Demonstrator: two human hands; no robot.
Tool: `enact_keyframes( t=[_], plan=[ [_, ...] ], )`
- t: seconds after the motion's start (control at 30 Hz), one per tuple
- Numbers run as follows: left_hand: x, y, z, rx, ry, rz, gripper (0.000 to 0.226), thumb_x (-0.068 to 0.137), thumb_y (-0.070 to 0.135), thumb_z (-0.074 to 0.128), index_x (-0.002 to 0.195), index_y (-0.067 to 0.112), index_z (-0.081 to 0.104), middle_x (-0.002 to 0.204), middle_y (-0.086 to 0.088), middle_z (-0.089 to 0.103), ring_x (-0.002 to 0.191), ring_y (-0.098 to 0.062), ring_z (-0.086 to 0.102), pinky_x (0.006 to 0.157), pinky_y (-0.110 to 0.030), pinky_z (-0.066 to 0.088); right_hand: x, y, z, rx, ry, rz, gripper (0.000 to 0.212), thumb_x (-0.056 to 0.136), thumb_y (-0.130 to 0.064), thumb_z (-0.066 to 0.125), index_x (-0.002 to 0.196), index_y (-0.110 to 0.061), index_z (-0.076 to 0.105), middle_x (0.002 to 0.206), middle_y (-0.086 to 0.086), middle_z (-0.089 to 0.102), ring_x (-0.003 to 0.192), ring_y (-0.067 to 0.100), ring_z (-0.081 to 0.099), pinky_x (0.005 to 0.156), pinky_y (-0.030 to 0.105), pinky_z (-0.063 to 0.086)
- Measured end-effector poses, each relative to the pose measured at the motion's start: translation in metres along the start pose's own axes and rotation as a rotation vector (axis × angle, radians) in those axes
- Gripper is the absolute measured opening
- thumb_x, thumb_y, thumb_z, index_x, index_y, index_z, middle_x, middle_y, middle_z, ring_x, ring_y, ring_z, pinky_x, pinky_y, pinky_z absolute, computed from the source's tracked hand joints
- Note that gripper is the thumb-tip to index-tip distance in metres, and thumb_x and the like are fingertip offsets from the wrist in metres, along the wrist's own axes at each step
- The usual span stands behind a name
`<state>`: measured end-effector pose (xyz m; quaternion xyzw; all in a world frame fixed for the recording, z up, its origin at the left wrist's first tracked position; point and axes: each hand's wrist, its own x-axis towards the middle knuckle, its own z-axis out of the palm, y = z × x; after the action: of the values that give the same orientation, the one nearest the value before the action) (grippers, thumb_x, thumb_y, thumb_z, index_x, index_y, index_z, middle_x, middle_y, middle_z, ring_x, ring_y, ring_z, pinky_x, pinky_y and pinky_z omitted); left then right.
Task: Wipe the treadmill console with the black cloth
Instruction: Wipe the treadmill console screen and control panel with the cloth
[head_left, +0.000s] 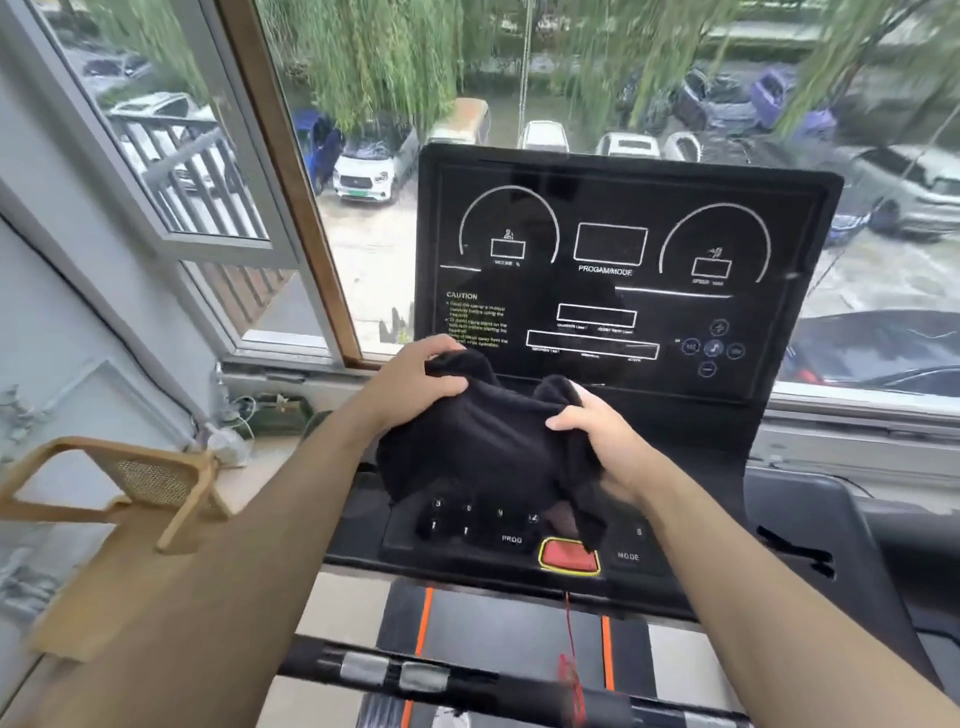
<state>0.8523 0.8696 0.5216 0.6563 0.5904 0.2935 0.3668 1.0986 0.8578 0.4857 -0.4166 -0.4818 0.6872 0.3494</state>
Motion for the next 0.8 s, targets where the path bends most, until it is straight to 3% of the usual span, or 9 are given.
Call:
enact_keyframes(
  t=[0.1,0.2,0.33,0.37,0.47,0.53,0.6,0.7,0.8],
  plan=[
    [0.025,-0.003,-0.013,-0.081,0.053,0.05,0.011,0.09,0.007,0.066,0.096,0.016,0.069,0.089,0.0,0.069,0.073,0.008,0.059,0.066,-0.006,0.042,0.019,-0.007,0.012,0.042,-0.002,-0.031,0.025,0.072,-0.008,0.057,0.097,-0.008,0.061,0.091,0.015,0.065,0.085,0.027,0.062,0.073,0.035,0.051],
    [0.048,-0.004,-0.025,-0.227,0.056,0.069,0.014,0.083,0.007,0.063,0.094,0.016,0.065,0.088,-0.005,0.067,0.079,-0.005,0.06,0.075,-0.02,0.046,0.034,-0.019,0.023,0.079,0.102,-0.084,0.028,0.071,-0.008,0.056,0.098,-0.004,0.059,0.088,0.016,0.059,0.082,0.028,0.059,0.071,0.035,0.049],
    [0.076,0.014,-0.031,-0.501,0.228,0.116,0.029,0.073,0.001,0.05,0.098,0.016,0.048,0.088,-0.002,0.055,0.078,-0.005,0.052,0.071,-0.019,0.043,0.052,-0.052,0.031,0.158,0.321,-0.281,0.023,0.081,-0.01,0.052,0.101,-0.003,0.062,0.1,0.021,0.064,0.095,0.032,0.061,0.087,0.045,0.049],
    [0.084,0.022,-0.033,-0.46,0.306,0.156,0.032,0.075,-0.004,0.048,0.101,0.015,0.042,0.088,0.001,0.051,0.075,-0.002,0.049,0.069,-0.016,0.041,0.058,-0.065,0.033,0.114,0.399,-0.35,0.021,0.086,-0.012,0.051,0.103,-0.006,0.062,0.102,0.016,0.065,0.098,0.026,0.062,0.09,0.042,0.049],
    [0.112,0.053,-0.038,-0.227,0.607,0.323,0.033,0.076,-0.004,0.043,0.101,0.017,0.037,0.095,0.0,0.05,0.079,-0.006,0.048,0.072,-0.02,0.038,0.085,-0.11,0.035,-0.191,0.664,-0.591,0.017,0.1,-0.013,0.048,0.117,-0.014,0.048,0.1,-0.009,0.057,0.087,-0.011,0.056,0.085,0.011,0.041],
    [0.136,0.072,-0.04,-0.036,0.769,0.452,0.031,0.072,-0.004,0.044,0.098,0.013,0.045,0.098,-0.006,0.05,0.085,-0.015,0.047,0.075,-0.022,0.038,0.108,-0.137,0.034,-0.459,0.788,-0.782,0.028,0.102,-0.008,0.047,0.129,-0.011,0.04,0.103,-0.011,0.052,0.086,-0.011,0.054,0.082,0.005,0.038],
    [0.162,0.082,-0.038,0.197,0.864,0.519,0.032,0.069,-0.008,0.047,0.097,0.006,0.057,0.105,-0.012,0.054,0.094,-0.023,0.052,0.079,-0.028,0.041,0.137,-0.15,0.021,-0.773,0.88,-0.957,0.033,0.099,-0.007,0.048,0.132,-0.005,0.05,0.113,0.004,0.057,0.1,0.008,0.056,0.091,0.013,0.04],
    [0.185,0.061,-0.017,0.485,0.898,0.583,0.03,0.088,-0.002,0.053,0.114,0.004,0.067,0.127,-0.018,0.06,0.116,-0.035,0.056,0.095,-0.041,0.045,0.178,-0.127,0.001,-1.246,0.973,-1.026,0.034,0.095,-0.004,0.054,0.127,-0.007,0.066,0.123,0.021,0.06,0.11,0.035,0.051,0.094,0.04,0.045],
    [0.178,0.02,0.015,0.752,0.766,0.586,0.048,0.103,0.017,0.045,0.148,0.0,0.042,0.158,-0.019,0.034,0.148,-0.033,0.03,0.12,-0.048,0.025,0.186,-0.087,-0.006,-1.554,0.878,-0.962,0.048,0.101,-0.016,0.05,0.148,-0.005,0.046,0.151,0.02,0.044,0.139,0.034,0.036,0.116,0.042,0.031]
  ],
)
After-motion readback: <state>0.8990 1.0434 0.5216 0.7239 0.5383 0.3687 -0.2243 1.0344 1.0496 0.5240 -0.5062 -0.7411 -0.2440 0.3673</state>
